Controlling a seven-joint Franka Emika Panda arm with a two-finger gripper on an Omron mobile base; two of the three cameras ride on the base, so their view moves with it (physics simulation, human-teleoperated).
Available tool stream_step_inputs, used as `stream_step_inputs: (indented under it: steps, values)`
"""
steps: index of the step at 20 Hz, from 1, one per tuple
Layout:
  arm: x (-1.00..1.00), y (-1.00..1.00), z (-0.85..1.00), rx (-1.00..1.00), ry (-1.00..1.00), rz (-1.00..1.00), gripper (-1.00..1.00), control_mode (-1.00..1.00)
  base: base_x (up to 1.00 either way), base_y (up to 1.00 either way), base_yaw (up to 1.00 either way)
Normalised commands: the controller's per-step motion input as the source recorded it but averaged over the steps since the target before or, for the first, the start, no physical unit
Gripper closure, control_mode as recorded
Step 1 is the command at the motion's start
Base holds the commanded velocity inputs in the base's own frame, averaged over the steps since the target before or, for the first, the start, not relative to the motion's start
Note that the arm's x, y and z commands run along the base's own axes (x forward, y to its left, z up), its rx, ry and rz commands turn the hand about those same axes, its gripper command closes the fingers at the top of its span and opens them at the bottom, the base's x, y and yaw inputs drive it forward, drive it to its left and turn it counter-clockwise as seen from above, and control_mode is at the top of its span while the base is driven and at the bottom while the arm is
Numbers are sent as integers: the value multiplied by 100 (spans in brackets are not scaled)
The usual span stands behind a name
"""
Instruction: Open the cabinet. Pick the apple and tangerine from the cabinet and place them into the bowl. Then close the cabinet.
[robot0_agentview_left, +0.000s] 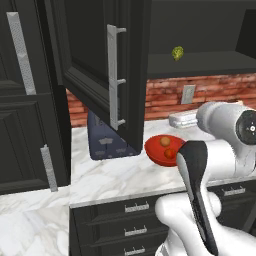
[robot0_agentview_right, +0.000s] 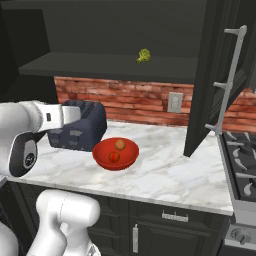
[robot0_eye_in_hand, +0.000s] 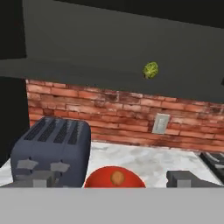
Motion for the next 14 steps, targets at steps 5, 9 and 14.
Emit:
stream_step_inputs:
  steps: [5,9,14]
  values:
    - [-100,7,89,-2,-49,8,-100,-100,0,0,0]
    - [-97,11,25,0,-47,9,-100,-100,0,0,0]
    - [-79,35,8,0,-36,9,-100,-100,0,0,0]
